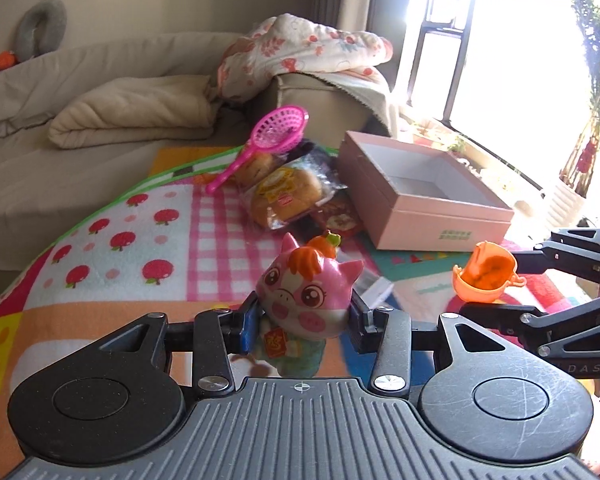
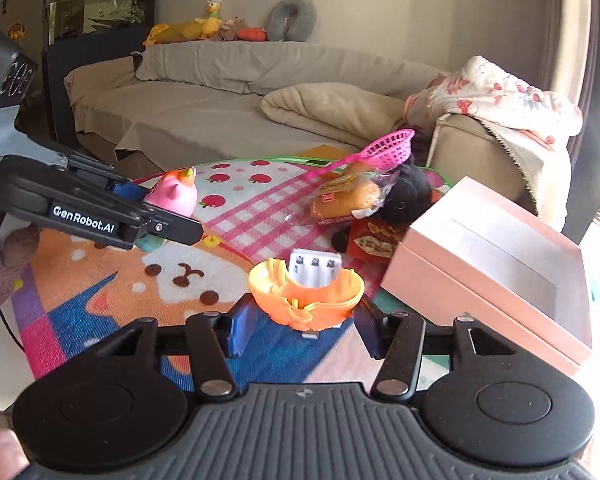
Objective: Organize objects
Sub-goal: 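Grasp the orange cup toy with the right tool and lift it, then lower the cat toy into the pink box with the left tool while the right tool drops the cup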
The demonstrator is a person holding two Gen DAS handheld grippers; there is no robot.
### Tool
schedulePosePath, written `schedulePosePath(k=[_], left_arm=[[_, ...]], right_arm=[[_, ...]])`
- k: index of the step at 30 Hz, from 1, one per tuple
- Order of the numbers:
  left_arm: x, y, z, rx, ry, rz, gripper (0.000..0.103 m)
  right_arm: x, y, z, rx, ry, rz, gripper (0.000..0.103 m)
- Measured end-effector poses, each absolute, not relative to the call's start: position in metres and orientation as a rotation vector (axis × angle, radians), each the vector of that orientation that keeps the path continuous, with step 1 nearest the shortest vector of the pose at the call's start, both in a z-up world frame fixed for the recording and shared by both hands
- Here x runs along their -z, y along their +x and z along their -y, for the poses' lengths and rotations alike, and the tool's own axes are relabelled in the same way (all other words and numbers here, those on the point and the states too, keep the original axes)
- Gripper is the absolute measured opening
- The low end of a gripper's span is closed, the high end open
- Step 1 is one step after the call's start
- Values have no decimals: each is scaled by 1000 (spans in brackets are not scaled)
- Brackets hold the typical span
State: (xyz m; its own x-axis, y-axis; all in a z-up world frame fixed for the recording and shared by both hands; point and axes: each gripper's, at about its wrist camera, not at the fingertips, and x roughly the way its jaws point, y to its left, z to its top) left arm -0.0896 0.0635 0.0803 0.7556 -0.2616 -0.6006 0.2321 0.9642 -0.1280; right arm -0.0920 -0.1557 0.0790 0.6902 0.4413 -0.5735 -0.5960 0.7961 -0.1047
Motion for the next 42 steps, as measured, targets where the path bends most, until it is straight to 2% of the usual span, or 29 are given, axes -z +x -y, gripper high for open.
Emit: schedulePosePath(k=[4,8,12,14,17,20,26,28,30,32,33,38,42], left_arm=[[-107,-67,-21,353,-53,-604,47],[-132,-9,43,424,-52,-552,47],[-135,57,88,471,-117,-513,49],[-117,90,101,433,-147,-581,50],[-76,122,114,317,-89,-782,49],[-52,124,113,323,-33,-816,50],[-51,99,121,412,137,-707,53],[-54,92,123,397,213,-620,51],[-47,88,132,417,337,-621,50],[-45,90,130,447,298,-653,47],[-44,93,126,440,259,-664,49],[-65,85,84,369,3,-510,49],[-87,60,52,332,-72,-438,49]], right_arm=[[-93,-112,196,-498,-278,-495,53],[-100,-115,228,-423,-208,-460,53],[-96,-111,250,-379,-161,-460,53],[-91,-107,258,-361,-152,-467,53],[-87,-99,268,-324,-139,-482,53],[-87,-92,271,-312,-148,-480,53],[-90,-70,264,-310,-129,-480,53],[-91,-62,260,-314,-120,-480,53],[-90,-58,258,-313,-117,-488,53],[-87,-56,257,-311,-123,-501,53],[-85,-56,257,-308,-128,-507,53],[-85,-54,260,-289,-133,-517,53],[-99,-41,257,-270,-143,-477,53]])
